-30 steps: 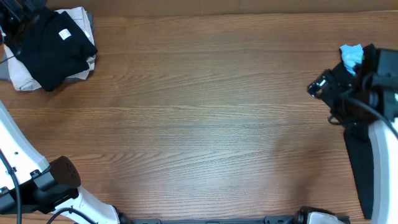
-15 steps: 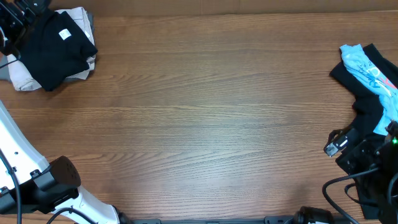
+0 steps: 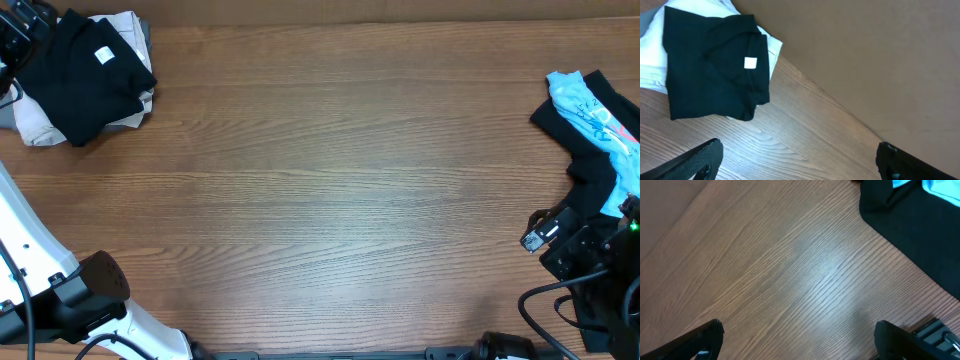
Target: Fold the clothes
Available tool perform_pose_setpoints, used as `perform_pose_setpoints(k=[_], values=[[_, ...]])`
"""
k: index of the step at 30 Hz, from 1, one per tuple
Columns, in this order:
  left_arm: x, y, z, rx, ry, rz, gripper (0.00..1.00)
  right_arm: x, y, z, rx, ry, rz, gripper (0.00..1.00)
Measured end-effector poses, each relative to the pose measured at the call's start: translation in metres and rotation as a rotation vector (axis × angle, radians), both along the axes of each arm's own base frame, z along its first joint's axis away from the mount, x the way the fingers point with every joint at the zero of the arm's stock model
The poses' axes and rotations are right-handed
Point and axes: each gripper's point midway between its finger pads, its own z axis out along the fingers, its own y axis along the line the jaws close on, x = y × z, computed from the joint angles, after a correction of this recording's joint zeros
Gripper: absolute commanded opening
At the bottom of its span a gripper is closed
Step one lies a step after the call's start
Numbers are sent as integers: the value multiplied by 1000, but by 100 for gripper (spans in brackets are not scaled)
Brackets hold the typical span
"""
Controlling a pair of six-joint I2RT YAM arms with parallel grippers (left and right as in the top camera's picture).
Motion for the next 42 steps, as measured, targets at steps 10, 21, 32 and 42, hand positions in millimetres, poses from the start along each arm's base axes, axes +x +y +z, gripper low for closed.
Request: perform_pose_setpoints(k=[10,21,32,42], values=[[0,2,-1,7,5,10,100,15,3,18,-29,-151,37,100],[-1,3,-1,12,7,15,100,43,23,-13,-51,-471,151,100],[-1,4,-1,13,8,17,100,85,32,-76,-59,-749,187,100],[-1,4,-1,13,8,17,99,90,36,-108,-69,-886,202,100]])
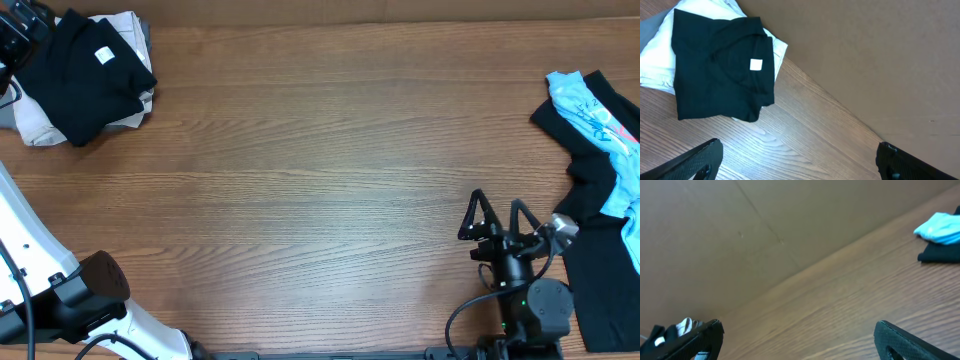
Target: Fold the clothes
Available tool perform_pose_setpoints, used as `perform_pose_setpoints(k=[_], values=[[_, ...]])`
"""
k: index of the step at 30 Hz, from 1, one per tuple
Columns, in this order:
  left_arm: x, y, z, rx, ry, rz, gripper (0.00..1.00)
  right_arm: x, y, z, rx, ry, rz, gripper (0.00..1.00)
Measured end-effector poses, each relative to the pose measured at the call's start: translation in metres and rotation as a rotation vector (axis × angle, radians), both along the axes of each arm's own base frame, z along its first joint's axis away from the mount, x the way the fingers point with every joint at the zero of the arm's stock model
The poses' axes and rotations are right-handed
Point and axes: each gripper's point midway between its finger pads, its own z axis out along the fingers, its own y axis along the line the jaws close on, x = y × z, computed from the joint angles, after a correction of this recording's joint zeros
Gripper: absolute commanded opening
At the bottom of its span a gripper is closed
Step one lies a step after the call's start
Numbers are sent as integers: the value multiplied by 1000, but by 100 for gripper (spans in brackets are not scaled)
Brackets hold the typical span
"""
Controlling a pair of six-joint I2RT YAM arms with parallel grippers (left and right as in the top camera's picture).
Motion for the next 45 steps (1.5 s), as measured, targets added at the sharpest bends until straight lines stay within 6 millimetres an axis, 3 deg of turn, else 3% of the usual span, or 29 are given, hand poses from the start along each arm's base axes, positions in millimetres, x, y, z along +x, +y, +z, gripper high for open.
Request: perform_pose_setpoints(k=[16,20,24,30,45], values=[[0,0,0,0,0,0,100,-1,8,-22,-194,-23,52,100],[0,0,0,0,0,0,100,0,8,-16,-208,-55,50,100],[0,0,0,0,0,0,100,-1,9,4,-218,-142,47,100],[0,0,0,0,0,0,100,0,9,-19,-226,-48,58,100],[0,0,0,0,0,0,100,0,9,-21,-226,-42,59,100]])
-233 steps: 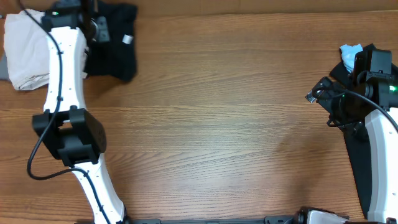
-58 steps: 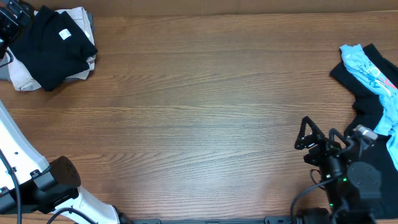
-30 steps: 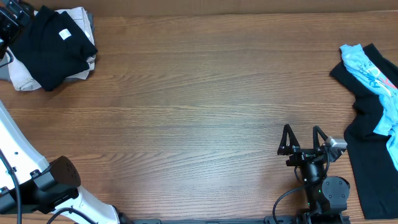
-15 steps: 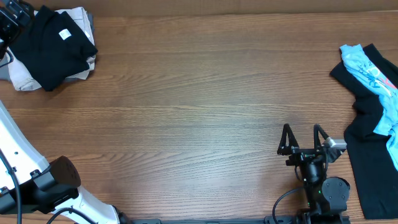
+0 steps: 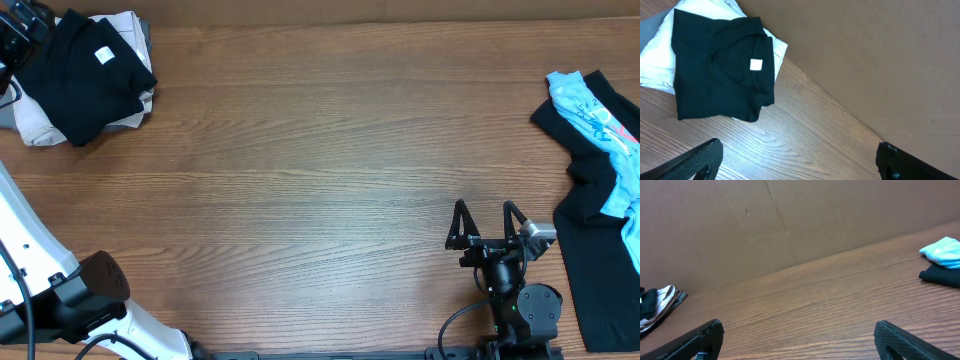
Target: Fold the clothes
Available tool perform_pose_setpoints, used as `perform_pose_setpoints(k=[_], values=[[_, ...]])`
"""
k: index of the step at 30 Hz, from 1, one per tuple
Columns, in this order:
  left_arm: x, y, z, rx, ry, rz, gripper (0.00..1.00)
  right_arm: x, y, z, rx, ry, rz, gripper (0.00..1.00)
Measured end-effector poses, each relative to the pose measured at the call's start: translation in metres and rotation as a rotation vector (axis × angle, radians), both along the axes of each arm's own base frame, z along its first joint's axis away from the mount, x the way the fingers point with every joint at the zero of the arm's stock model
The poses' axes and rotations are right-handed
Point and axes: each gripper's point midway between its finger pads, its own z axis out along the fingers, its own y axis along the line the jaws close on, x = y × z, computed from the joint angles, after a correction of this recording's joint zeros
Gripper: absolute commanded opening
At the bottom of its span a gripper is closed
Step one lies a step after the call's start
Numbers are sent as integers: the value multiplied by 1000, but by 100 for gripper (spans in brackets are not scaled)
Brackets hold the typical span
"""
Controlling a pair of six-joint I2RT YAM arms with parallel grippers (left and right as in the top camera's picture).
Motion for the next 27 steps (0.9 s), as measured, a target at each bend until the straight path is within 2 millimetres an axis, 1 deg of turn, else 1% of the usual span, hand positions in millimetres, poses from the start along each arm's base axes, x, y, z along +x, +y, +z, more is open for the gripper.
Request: perform_pose_setpoints(k=[21,27], values=[[0,0,0,0,0,0,100,0,0,0,0,-1,0,100],[1,-6,-2,15,12,-10,100,0,0,0,0,-1,0,100]])
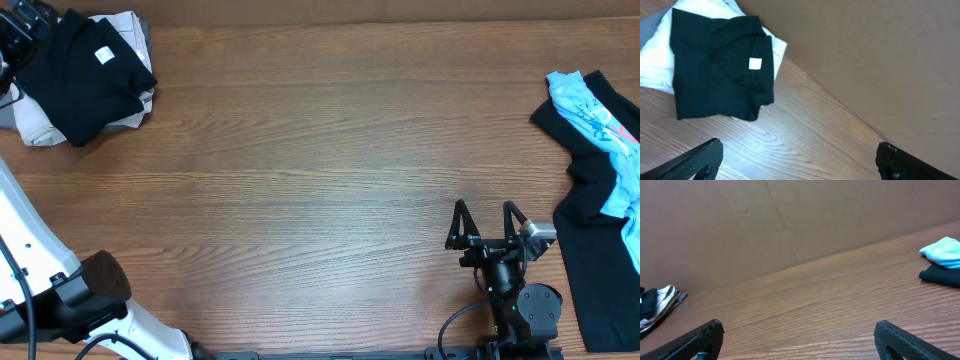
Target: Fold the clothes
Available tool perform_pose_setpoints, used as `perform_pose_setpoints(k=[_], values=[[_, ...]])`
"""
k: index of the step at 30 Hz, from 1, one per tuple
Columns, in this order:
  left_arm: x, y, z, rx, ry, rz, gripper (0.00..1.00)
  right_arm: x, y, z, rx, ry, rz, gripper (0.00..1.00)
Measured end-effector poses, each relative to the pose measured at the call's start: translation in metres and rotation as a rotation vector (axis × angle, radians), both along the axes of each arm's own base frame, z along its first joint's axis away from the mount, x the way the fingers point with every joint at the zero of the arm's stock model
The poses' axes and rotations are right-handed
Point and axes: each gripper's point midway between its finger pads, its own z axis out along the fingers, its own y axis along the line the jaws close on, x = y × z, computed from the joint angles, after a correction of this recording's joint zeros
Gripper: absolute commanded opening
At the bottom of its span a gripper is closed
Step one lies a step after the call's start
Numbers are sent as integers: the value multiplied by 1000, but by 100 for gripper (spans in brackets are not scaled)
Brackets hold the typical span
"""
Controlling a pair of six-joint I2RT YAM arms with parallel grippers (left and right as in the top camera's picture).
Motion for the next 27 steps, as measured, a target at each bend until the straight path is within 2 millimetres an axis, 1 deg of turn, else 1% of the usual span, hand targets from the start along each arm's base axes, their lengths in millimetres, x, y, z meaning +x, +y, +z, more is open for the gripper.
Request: perform_pose_setpoints(k=[4,6,10,12,13,15,18,23,27], values=[[-16,-7,-10,46,70,14,100,0,0,0,1,0,0,100],[-27,-16,-14,76,100,20,100,0,0,0,0,0,0,100],[-60,-51,-30,144,172,-10,100,0,0,0,0,0,0,100],[-81,-69,-41,189,202,-25,100,0,0,0,0,1,0,100],[-88,-75,-45,204,203,-33,99,0,0,0,0,0,0,100],[-100,-86,-51,238,185,-47,100,0,0,0,0,0,0,100],[-118,-103,-67,287,156,-90,100,0,0,0,0,1,0,100],[-137,-133,-98,349,36,-179,100,0,0,0,0,0,0,100],[-150,-144,-122,372,-121,-202,100,0,0,0,0,0,0,100]])
